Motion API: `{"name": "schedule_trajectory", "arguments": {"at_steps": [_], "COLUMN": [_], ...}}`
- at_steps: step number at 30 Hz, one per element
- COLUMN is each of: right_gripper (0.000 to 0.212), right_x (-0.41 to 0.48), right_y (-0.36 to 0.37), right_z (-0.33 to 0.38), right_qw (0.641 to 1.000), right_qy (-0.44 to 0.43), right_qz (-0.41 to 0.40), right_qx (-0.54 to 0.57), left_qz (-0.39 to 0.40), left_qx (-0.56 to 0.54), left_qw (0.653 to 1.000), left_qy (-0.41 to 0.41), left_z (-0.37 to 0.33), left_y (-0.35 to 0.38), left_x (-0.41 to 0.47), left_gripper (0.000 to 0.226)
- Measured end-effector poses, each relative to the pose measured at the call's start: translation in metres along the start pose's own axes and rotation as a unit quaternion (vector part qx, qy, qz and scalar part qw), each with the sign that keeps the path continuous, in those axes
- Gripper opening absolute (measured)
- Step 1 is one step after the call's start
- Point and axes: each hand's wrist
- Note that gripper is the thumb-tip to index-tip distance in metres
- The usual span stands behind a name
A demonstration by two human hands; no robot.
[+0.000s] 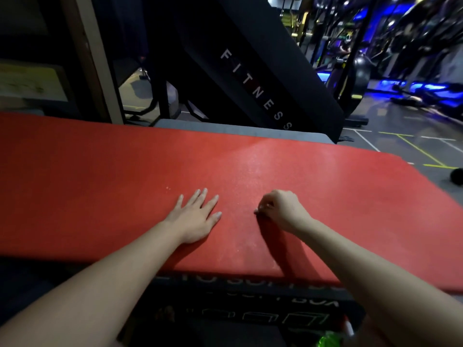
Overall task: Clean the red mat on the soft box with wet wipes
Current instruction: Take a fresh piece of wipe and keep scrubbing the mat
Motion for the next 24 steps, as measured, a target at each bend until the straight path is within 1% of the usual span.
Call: {"name": "schedule_trajectory", "arguments": {"at_steps": [1,2,4,6,9,10,11,12,13,15,16,17,19,22,24], "right_gripper": [0.015,0.015,0.013,0.012,0.014,0.014,0.012,0.011,0.01,0.011,0.012,0.013,0.016,0.017,0.017], "right_x": [0.002,0.002,-0.009,-0.029,-0.065,-0.072,-0.076,-0.075,-0.073,-0.065,-0.063,-0.061,-0.068,-0.093,-0.111], "right_y": [0.002,0.003,0.001,-0.001,0.0,0.001,0.003,0.006,0.008,0.015,0.017,0.019,0.018,0.01,0.011], "right_z": [-0.002,-0.003,-0.007,-0.009,-0.008,-0.007,-0.006,-0.003,0.001,0.008,0.01,0.012,0.013,0.018,0.022], "right_qw": [1.0,0.999,0.999,0.998,0.985,0.982,0.983,0.987,0.992,0.996,0.997,0.997,0.998,0.995,0.989], "right_qy": [-0.003,-0.013,-0.041,-0.06,-0.076,-0.081,-0.086,-0.09,-0.092,-0.074,-0.056,-0.042,-0.034,-0.047,-0.07], "right_qz": [-0.026,-0.034,-0.015,0.035,0.146,0.165,0.161,0.132,0.086,-0.002,-0.026,-0.033,-0.008,0.083,0.125], "right_qx": [0.002,0.014,0.017,0.008,0.045,0.039,0.028,0.017,0.018,0.042,0.054,0.057,0.049,0.041,0.02], "left_qz": [-0.002,-0.004,-0.009,-0.016,-0.037,-0.041,-0.043,-0.044,-0.043,-0.039,-0.038,-0.033,-0.006,0.046,0.061], "left_qx": [-0.003,-0.005,-0.009,-0.018,-0.025,-0.022,-0.016,-0.007,0.0,0.005,0.005,0.006,0.004,-0.008,0.016], "left_qw": [1.0,1.0,1.0,1.0,0.999,0.999,0.999,0.999,0.999,0.999,0.999,0.999,1.0,0.998,0.997], "left_qy": [-0.002,-0.003,-0.003,0.003,0.013,0.015,0.014,0.01,0.004,-0.006,-0.008,-0.005,0.013,0.037,0.047], "left_z": [0.0,0.0,0.0,0.0,0.002,0.003,0.003,0.003,0.003,0.001,0.0,-0.001,-0.004,-0.002,0.001], "left_y": [0.002,0.005,0.01,0.017,0.028,0.03,0.032,0.033,0.034,0.035,0.036,0.036,0.038,0.038,0.04], "left_x": [-0.003,-0.006,-0.012,-0.021,-0.033,-0.037,-0.04,-0.044,-0.048,-0.056,-0.06,-0.063,-0.071,-0.079,-0.085], "left_gripper": [0.064,0.064,0.064,0.063,0.064,0.064,0.065,0.067,0.068,0.071,0.073,0.076,0.088,0.109,0.119]}}
Point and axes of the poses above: each hand's wrist, its own x-axis towards the middle knuckle, its own y-axis out of the palm, z = x × y, and after that the axes turned 14 degrees about z, right-handed
